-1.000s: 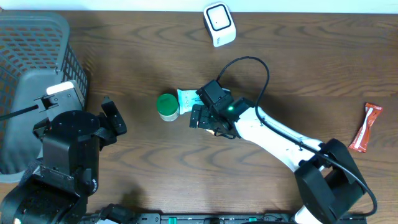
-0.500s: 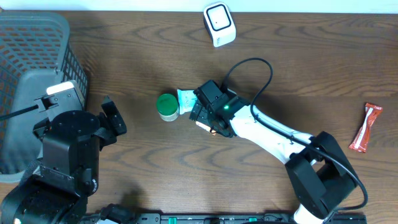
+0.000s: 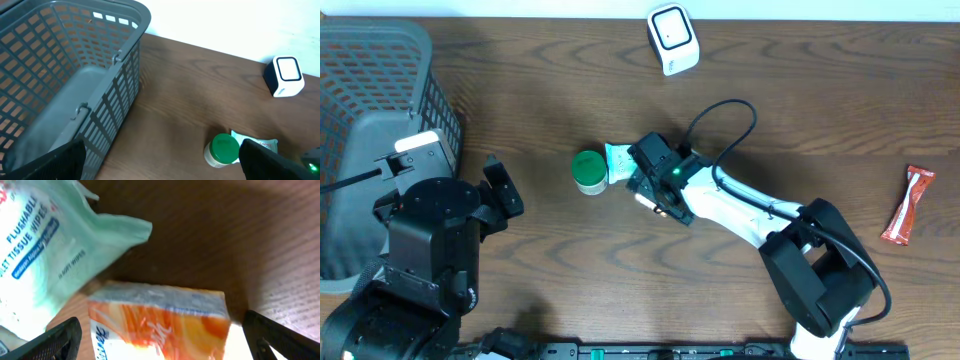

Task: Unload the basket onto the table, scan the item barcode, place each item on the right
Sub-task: 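Lift the orange pack up toward the white scanner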

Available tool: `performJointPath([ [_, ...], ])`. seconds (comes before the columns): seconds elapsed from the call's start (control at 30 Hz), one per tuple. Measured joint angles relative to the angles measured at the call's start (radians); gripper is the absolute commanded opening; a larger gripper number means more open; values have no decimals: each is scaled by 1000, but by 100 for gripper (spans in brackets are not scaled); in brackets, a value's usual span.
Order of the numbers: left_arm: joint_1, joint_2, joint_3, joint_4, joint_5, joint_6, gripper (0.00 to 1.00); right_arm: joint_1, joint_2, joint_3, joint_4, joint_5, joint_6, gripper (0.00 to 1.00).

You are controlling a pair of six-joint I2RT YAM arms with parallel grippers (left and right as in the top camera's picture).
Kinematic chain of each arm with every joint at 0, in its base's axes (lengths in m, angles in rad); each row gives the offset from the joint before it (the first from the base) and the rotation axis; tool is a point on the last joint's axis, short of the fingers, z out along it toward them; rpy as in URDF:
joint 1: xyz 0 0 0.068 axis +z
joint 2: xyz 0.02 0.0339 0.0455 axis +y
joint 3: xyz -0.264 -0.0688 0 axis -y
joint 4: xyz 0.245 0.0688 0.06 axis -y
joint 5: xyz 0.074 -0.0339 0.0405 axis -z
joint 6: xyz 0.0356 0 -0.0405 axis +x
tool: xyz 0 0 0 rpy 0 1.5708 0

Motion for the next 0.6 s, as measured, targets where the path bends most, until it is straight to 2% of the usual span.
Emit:
performJointPath([
  [0.13,0,0,0,0,0,0,98,0,8,5,3,3,-14,73],
  [0.23,0,0,0,0,0,0,98,0,14,6,3,6,-41,62],
  [0.6,0,0,0,0,0,0,98,-3,17,34,-110,6,-112,57],
])
